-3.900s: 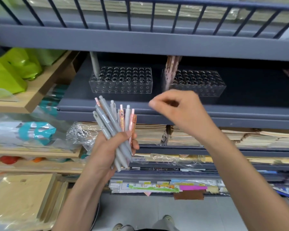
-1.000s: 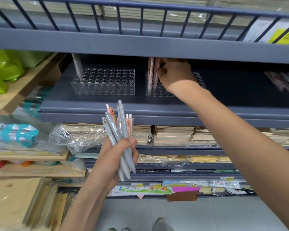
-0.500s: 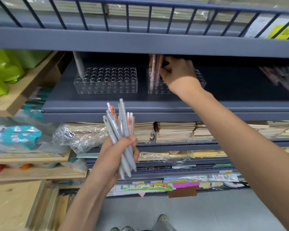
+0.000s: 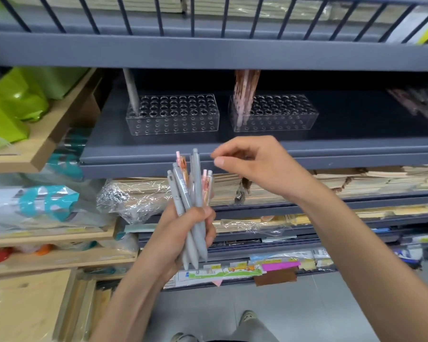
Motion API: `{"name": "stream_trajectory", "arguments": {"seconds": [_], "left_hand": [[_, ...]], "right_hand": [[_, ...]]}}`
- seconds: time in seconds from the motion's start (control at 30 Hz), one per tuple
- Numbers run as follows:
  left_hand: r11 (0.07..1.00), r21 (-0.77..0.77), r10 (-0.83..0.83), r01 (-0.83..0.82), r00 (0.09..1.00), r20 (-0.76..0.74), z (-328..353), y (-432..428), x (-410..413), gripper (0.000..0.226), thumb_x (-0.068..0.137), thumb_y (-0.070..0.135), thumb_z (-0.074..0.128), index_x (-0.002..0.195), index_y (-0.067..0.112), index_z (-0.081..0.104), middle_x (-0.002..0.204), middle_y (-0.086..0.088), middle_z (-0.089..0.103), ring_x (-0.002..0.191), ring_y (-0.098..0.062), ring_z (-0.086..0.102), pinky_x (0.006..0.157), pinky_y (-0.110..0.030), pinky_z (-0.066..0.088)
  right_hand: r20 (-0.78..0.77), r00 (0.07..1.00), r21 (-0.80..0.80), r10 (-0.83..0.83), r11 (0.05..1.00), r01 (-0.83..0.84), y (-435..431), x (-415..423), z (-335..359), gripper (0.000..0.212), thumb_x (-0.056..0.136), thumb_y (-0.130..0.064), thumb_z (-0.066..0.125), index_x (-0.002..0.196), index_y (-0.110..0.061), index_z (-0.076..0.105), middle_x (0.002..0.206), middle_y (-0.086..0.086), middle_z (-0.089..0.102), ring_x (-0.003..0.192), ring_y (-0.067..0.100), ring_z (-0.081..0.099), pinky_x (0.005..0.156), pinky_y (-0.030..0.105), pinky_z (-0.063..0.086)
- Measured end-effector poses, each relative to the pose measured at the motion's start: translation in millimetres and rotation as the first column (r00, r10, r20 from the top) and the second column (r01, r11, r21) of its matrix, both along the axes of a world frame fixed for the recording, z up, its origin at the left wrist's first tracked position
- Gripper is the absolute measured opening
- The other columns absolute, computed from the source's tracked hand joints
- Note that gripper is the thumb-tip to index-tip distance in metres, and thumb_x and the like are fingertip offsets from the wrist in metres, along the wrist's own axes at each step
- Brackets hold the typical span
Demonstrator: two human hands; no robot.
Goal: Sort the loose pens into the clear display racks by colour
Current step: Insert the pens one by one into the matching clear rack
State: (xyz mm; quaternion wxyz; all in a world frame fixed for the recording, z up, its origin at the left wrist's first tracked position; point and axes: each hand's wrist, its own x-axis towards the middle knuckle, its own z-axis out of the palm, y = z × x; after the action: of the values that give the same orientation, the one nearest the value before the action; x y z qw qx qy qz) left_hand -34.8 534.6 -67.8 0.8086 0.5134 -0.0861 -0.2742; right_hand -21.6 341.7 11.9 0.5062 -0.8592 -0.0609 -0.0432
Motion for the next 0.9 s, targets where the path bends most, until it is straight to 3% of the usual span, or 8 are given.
{"name": "stream_trajectory", "arguments": {"seconds": [0.17, 0.3, 0.37, 0.5, 0.6, 0.73, 0.9], "left_hand": [[0.996, 0.071, -0.049, 0.049, 0.999, 0.008, -4, 9, -6, 0.016, 0.077, 0.011, 0.068, 0.090, 0.010, 0.059, 0.066, -0.012, 0.053, 0.046, -0.022, 0.049, 0.043, -0.028, 0.045], [0.990, 0.104, -0.100, 0.100, 0.995, -0.011, -7, 17, -10, 0.022, 0.076, 0.013, 0.070, 0.097, 0.011, 0.062, 0.067, -0.012, 0.052, 0.046, -0.021, 0.051, 0.044, -0.028, 0.046], [0.991, 0.093, -0.099, 0.100, 0.995, -0.021, -8, 21, -10, 0.014, 0.076, 0.015, 0.073, 0.089, 0.016, 0.067, 0.069, -0.013, 0.055, 0.046, -0.021, 0.052, 0.043, -0.028, 0.047], [0.995, 0.025, -0.092, 0.092, 0.996, 0.006, -8, 30, -6, 0.011, 0.073, 0.024, 0.077, 0.082, 0.021, 0.073, 0.072, -0.010, 0.062, 0.047, -0.021, 0.056, 0.045, -0.028, 0.050], [0.998, -0.029, -0.050, 0.051, 0.998, 0.024, -4, 36, 0, 0.015, 0.072, 0.029, 0.074, 0.084, 0.020, 0.073, 0.074, -0.009, 0.062, 0.047, -0.020, 0.054, 0.044, -0.026, 0.047], [0.998, -0.043, 0.038, -0.039, 0.999, -0.030, -1, 52, 7, 0.035, 0.068, 0.021, 0.074, 0.095, 0.002, 0.062, 0.073, -0.012, 0.063, 0.044, -0.016, 0.052, 0.040, -0.023, 0.046], [0.989, -0.002, 0.149, -0.151, 0.981, -0.120, -5, 66, 13, 0.034, 0.074, 0.015, 0.067, 0.104, 0.002, 0.057, 0.075, -0.013, 0.064, 0.047, -0.015, 0.053, 0.041, -0.023, 0.046]], "right_hand": [[-0.034, 0.999, 0.153, 0.026, 0.988, -0.020, 25, -9, -9, 0.016, 0.086, -0.018, 0.073, 0.097, -0.007, 0.074, 0.078, -0.008, 0.067, 0.065, -0.005, 0.053, 0.059, 0.009, 0.041], [-0.112, 0.994, 0.180, 0.005, 0.983, 0.015, 37, -16, -16, 0.020, 0.085, -0.015, 0.074, 0.098, 0.000, 0.071, 0.081, 0.005, 0.063, 0.067, 0.004, 0.052, 0.059, 0.013, 0.043], [-0.122, 0.992, 0.244, -0.015, 0.969, 0.045, 38, -19, -18, 0.019, 0.087, -0.012, 0.071, 0.099, 0.002, 0.070, 0.083, 0.009, 0.064, 0.068, 0.008, 0.054, 0.062, 0.017, 0.045], [-0.110, 0.994, 0.340, -0.009, 0.939, 0.046, 40, -15, -20, 0.015, 0.090, -0.012, 0.067, 0.100, -0.002, 0.071, 0.083, 0.004, 0.067, 0.071, 0.015, 0.056, 0.066, 0.027, 0.048], [-0.076, 0.997, 0.424, 0.017, 0.905, 0.017, 46, -7, -22, 0.011, 0.092, -0.011, 0.064, 0.100, -0.006, 0.070, 0.081, 0.003, 0.066, 0.071, 0.014, 0.058, 0.064, 0.025, 0.050], [-0.045, 0.998, 0.561, 0.052, 0.827, -0.018, 54, 8, -26, 0.012, 0.094, -0.014, 0.060, 0.101, -0.010, 0.069, 0.075, 0.004, 0.062, 0.068, 0.015, 0.057, 0.061, 0.026, 0.049], [-0.083, 0.994, 0.605, 0.069, 0.796, -0.005, 78, 24, -37, 0.019, 0.094, -0.016, 0.060, 0.109, -0.008, 0.069, 0.079, 0.008, 0.063, 0.068, 0.018, 0.059, 0.061, 0.030, 0.052]]}}
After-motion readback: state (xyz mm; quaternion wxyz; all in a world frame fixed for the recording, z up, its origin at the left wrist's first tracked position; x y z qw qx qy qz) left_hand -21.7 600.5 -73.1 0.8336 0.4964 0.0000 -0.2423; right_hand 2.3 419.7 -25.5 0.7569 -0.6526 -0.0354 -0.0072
